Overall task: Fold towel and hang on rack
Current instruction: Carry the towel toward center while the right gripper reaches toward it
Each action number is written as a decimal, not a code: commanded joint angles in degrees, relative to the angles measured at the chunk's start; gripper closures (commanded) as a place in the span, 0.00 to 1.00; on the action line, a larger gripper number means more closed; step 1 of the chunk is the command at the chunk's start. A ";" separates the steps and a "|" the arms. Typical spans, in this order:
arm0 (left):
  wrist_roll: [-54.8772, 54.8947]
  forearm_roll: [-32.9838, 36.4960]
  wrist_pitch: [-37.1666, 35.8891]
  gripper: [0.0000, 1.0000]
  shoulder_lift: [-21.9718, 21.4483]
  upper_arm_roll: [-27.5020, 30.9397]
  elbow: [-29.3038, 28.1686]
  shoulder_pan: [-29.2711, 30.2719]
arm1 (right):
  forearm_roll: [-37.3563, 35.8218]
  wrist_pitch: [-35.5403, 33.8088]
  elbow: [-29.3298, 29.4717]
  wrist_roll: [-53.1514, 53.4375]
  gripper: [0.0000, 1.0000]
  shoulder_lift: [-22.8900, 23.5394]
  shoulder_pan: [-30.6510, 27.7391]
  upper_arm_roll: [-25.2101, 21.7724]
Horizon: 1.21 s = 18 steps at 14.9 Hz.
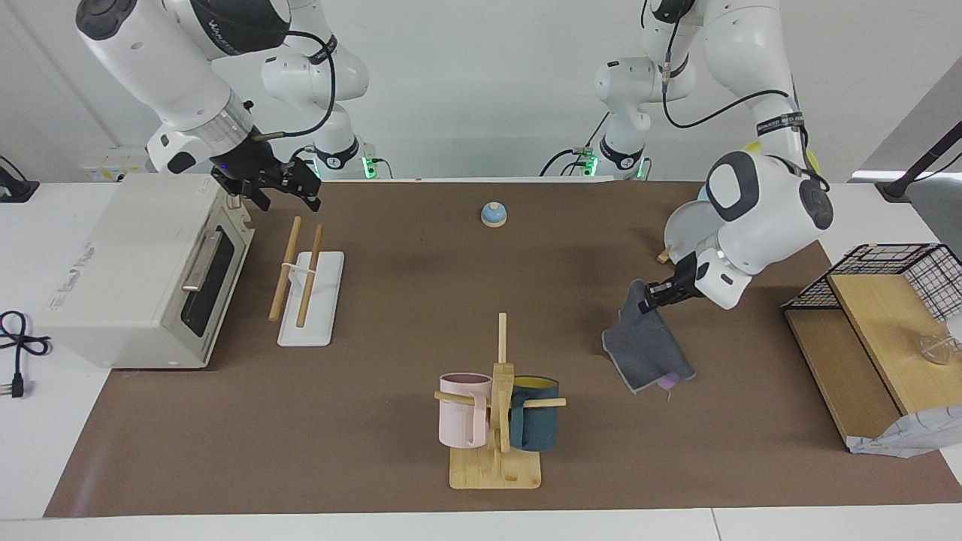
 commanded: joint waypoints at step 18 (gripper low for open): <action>-92.44 -10.49 8.17 1.00 -13.93 -16.35 2.08 -3.24 | 20.98 36.93 -13.88 60.72 0.00 -3.03 20.34 0.22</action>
